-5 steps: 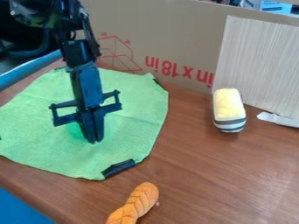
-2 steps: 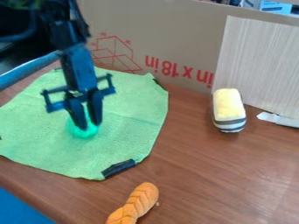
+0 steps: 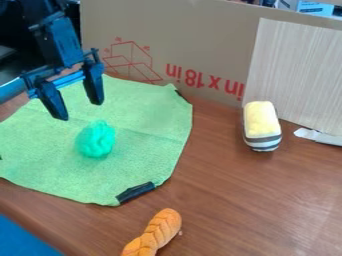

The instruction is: Move the green object on the cloth to the right side of the table

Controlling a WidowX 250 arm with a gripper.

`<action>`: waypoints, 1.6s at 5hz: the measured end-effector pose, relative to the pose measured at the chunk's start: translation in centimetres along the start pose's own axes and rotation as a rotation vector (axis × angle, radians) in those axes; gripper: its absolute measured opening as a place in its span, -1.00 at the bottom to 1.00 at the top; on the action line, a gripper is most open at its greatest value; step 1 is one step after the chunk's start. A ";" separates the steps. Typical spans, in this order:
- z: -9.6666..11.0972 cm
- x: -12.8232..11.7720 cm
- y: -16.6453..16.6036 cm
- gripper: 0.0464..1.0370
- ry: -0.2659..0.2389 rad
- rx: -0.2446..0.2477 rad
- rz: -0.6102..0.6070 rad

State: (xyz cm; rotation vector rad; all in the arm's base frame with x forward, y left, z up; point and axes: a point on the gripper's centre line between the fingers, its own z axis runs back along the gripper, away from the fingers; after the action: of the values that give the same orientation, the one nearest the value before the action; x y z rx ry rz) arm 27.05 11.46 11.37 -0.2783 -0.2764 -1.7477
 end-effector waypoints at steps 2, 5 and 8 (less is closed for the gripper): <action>-1.3 -3.3 1.4 0.92 -0.034 0.033 0.189; -3.3 -4.2 1.7 0.92 -0.144 0.044 0.318; -4.5 -2.4 2.4 0.92 -0.178 0.014 0.342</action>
State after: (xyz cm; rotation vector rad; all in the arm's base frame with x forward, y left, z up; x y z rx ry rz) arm 29.67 11.67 6.36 -0.4459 -0.3480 -1.3851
